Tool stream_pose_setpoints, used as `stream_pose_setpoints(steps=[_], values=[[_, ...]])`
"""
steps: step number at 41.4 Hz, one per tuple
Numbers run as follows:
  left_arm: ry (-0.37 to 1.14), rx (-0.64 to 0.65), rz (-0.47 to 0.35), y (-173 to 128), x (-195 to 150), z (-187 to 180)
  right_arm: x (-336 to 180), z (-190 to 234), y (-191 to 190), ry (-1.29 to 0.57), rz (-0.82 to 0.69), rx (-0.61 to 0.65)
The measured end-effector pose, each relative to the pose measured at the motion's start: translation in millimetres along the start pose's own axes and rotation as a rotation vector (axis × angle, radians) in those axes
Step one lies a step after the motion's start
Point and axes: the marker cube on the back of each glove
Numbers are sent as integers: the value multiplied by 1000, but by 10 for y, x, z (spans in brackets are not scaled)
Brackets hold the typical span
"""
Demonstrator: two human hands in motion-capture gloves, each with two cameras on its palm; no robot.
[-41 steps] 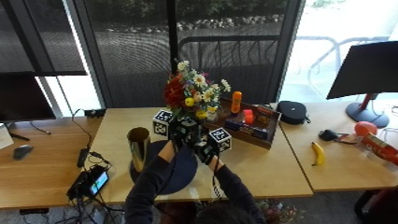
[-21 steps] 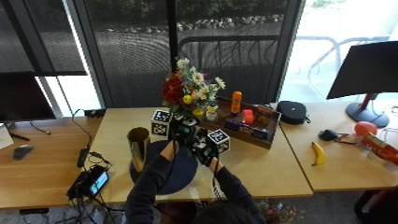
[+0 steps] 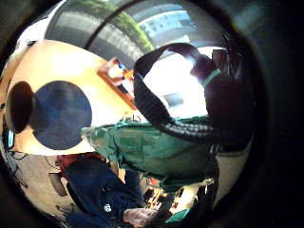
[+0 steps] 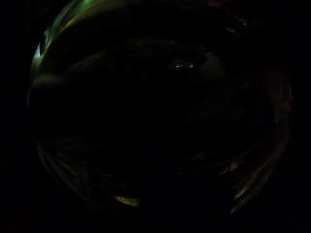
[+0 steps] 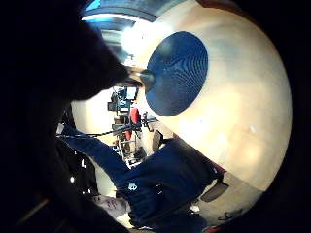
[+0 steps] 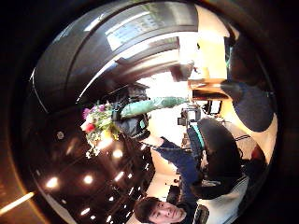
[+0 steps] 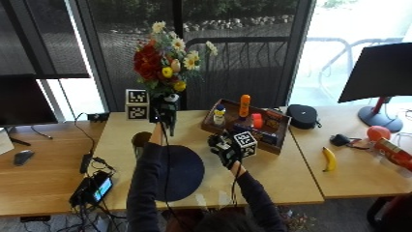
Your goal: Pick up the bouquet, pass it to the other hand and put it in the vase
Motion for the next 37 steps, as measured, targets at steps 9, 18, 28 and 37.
stream_pose_setpoints(steps=[9,18,28,37], values=[[-5,154,-7,-95,278,-551,49,-126,79,18,17,33],[-27,242,-20,-212,187,-923,55,-213,102,88,15,79],[4,254,-54,-318,-55,-1099,-3,-235,124,122,25,95],[-3,261,-67,-460,-362,-1191,66,-252,91,127,41,100]])
